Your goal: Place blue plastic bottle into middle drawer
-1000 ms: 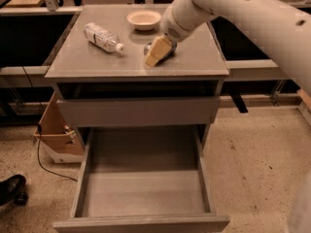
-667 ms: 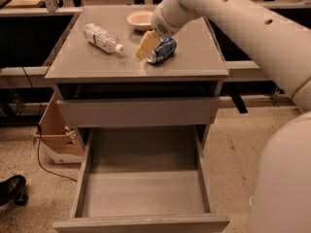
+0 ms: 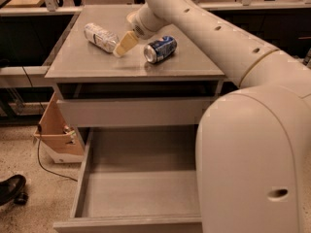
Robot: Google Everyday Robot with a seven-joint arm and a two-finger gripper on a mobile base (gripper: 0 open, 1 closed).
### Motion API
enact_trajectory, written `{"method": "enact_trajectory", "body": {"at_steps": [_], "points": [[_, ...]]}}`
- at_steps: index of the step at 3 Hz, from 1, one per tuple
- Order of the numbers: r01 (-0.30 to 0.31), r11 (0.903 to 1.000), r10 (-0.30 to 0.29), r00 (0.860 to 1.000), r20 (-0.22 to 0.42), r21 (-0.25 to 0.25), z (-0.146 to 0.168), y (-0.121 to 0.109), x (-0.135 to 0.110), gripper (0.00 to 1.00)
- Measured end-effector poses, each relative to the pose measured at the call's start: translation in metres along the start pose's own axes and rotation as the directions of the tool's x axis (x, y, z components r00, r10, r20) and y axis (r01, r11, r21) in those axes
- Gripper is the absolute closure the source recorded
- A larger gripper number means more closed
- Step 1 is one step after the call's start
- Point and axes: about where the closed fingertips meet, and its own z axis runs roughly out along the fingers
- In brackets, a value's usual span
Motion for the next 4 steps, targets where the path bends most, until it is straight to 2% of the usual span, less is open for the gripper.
{"method": "enact_trajectory", "body": {"at_steps": [1,2,3,4], "points": [[-0.062,0.9977,0.064,0.996,0.058,-0.027,0.022,0.011,-0.026,0.00],[-0.091,0.9947,0.095,0.993,0.076,-0.046,0.035,0.020,-0.037,0.00],[-0.130,0.9885,0.136,0.988,0.079,-0.077,0.055,0.026,-0.037,0.00],[-0.161,0.9812,0.170,0.981,0.089,-0.107,0.071,0.033,-0.039,0.22]]}}
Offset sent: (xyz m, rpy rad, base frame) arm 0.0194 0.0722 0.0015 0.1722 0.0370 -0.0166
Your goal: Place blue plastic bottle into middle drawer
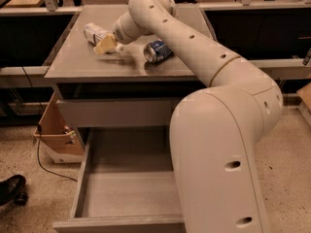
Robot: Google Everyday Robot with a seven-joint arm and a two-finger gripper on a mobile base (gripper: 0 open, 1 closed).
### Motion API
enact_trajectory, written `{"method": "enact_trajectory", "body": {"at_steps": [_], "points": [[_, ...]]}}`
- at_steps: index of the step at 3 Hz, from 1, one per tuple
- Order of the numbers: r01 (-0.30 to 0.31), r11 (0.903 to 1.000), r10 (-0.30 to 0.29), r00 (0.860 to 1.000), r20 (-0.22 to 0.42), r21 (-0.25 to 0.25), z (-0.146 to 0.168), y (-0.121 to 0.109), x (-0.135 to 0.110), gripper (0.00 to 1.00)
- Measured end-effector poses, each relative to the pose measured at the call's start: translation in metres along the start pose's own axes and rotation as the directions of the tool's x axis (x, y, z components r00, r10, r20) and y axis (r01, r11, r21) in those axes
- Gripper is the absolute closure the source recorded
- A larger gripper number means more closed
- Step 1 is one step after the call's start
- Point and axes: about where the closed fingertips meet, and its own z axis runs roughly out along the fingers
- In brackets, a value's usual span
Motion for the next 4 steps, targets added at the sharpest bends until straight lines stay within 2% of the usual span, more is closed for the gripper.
{"method": "enact_trajectory", "body": {"at_steps": [2,3,4], "points": [[-0.007,0.9999,0.007,0.999,0.047,-0.011,-0.005,0.005,-0.006,0.69],[0.015,0.9999,-0.015,0.996,0.082,-0.002,-0.030,0.007,-0.003,0.92],[0.092,0.9958,-0.091,0.989,0.115,-0.004,-0.078,0.019,0.008,1.00]]}}
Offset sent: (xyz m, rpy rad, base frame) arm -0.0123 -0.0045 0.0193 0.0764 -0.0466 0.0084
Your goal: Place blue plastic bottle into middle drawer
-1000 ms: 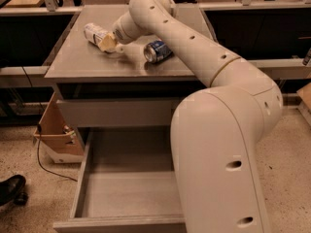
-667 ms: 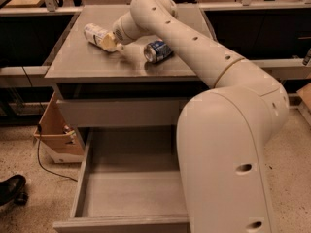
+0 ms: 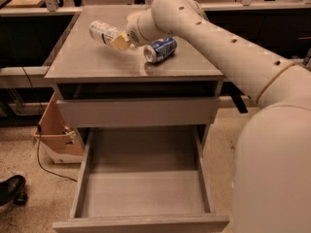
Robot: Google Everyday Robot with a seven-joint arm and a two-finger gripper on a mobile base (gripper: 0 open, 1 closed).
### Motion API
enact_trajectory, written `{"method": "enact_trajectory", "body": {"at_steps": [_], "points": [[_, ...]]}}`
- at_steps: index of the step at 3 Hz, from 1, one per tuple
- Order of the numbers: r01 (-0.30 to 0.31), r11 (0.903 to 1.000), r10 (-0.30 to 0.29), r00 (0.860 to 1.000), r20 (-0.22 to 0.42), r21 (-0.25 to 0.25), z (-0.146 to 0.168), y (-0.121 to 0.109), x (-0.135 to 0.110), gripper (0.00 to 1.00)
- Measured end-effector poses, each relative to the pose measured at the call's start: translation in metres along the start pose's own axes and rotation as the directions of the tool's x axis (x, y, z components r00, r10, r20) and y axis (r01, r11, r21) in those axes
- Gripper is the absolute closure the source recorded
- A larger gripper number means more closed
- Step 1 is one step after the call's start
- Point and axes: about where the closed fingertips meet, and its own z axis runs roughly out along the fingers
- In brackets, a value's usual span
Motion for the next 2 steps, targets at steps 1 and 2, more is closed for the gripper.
{"method": "enact_trajectory", "body": {"at_steps": [1,2], "points": [[0.106,0.9932,-0.105,0.994,0.021,-0.048,-0.054,0.028,0.001,1.00],[0.237,0.9656,-0.234,0.972,0.035,-0.108,-0.115,0.060,0.001,1.00]]}}
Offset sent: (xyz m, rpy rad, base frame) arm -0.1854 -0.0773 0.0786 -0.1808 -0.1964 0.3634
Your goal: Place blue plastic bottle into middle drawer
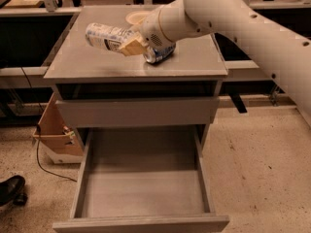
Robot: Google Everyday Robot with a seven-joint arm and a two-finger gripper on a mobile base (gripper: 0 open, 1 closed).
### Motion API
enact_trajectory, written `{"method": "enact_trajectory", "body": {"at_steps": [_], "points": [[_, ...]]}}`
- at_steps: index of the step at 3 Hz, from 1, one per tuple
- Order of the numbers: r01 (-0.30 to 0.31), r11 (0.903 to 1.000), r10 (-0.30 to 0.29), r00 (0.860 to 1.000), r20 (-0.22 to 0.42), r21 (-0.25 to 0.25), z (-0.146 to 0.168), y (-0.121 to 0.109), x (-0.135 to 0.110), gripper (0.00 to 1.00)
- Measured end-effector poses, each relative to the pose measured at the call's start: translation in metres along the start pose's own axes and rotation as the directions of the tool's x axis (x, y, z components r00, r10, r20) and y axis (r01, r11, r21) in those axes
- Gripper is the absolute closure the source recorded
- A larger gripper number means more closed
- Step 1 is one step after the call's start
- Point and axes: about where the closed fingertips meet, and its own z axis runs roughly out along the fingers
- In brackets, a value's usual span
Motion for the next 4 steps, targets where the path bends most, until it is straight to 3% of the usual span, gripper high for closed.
{"method": "enact_trajectory", "body": {"at_steps": [1,2,3,4], "points": [[0.070,0.9955,-0.072,0.997,-0.034,-0.064,-0.050,0.025,0.010,1.00],[0.068,0.9958,-0.070,0.997,-0.031,-0.061,-0.048,0.025,0.008,1.00],[0.083,0.9903,-0.085,0.996,-0.008,-0.111,-0.036,0.026,0.021,1.00],[0.113,0.9804,-0.109,0.993,0.035,-0.161,-0.058,0.055,0.026,1.00]]}}
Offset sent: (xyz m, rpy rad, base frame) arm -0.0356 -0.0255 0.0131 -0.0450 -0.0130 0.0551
